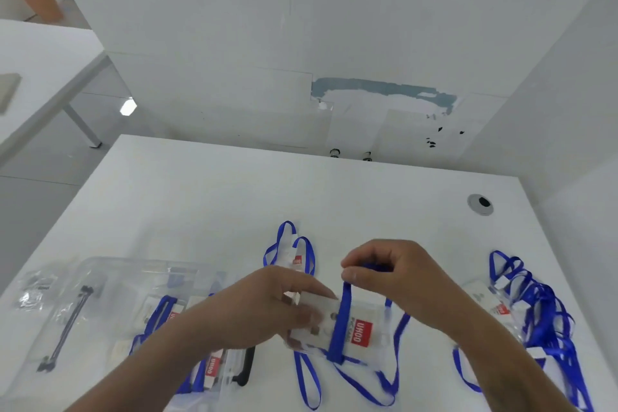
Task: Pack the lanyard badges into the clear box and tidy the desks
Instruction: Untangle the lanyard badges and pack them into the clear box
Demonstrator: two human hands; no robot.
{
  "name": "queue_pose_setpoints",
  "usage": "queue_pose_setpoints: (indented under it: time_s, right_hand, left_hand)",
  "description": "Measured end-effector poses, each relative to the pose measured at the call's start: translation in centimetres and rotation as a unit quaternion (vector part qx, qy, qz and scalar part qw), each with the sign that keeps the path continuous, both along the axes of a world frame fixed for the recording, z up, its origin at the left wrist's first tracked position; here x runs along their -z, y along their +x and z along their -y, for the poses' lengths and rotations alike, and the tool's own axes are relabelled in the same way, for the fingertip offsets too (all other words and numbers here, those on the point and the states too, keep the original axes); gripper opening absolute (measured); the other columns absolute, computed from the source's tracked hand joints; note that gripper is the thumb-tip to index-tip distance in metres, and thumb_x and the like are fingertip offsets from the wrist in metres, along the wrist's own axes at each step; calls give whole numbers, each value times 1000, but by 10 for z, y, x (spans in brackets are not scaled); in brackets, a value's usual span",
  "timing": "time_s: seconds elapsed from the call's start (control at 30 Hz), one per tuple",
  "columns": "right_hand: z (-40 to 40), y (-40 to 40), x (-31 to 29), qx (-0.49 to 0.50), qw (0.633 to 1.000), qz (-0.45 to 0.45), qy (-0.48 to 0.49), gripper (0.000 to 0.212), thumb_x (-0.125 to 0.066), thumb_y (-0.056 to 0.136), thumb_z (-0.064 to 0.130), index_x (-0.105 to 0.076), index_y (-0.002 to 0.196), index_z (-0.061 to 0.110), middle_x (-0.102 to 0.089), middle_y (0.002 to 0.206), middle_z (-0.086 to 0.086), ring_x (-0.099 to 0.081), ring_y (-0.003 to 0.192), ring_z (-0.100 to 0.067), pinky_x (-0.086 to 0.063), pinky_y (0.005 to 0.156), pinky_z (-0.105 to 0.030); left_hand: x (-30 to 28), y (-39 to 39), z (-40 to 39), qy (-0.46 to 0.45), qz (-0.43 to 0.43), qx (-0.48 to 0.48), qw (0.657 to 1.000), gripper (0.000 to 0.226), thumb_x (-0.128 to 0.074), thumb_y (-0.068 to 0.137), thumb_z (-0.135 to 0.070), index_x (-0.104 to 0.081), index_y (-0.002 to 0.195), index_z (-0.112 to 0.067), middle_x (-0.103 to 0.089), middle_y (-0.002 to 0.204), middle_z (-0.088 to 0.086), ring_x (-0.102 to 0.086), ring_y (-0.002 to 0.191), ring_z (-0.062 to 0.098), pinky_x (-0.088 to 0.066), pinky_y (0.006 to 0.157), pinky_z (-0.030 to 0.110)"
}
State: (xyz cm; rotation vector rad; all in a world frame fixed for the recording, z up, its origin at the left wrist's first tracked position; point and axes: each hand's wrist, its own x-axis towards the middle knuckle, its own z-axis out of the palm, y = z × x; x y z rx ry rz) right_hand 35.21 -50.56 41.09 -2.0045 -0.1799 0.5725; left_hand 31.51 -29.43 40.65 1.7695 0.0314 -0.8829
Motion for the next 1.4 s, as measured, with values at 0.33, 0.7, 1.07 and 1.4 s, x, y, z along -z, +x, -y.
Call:
queue_pose_setpoints:
  time_s: [0.33, 0.7, 1.07, 1.4]
  right_hand:
    - [-45, -70, 31, -151, 981, -22, -124, 13, -40, 102, 34, -50, 94, 38, -54, 77, 27, -51, 73, 6, -40, 69, -9]
    - [-45, -24, -2, -73, 997, 10, -38, 5, -77, 80, 31, -76, 78, 36, -68, 66, 20, -53, 54, -2, -40, 59, -11]
    - [-119, -99, 17, -210, 966, 45, -146, 30, -36, 104, 32, -53, 128, 33, -54, 114, 14, -47, 94, 2, -32, 84, -2]
    - [-185, -64, 40, -105, 979, 117, -131, 10, -66, 88, 36, -72, 96, 39, -69, 90, 29, -59, 93, 12, -47, 82, -11]
  left_hand:
    - [28, -14, -22, -13, -20, -315, 949, 15, -69, 88, -11, -69, 101, -19, -77, 87, -1, -75, 75, 12, -60, 60, 26]
    - [12, -44, -49, -37, -38, -34, 998, 19, -72, 87, -18, -74, 102, -28, -76, 90, -6, -71, 81, 15, -58, 84, 42]
    - [36, -56, -104, 27, -33, -345, 937, 11, -70, 88, -16, -69, 97, -23, -77, 84, -3, -75, 78, 15, -62, 69, 33]
    - [55, -92, -174, 14, -73, -186, 980, 16, -64, 92, -11, -72, 99, -22, -75, 95, 3, -69, 78, 12, -52, 71, 26]
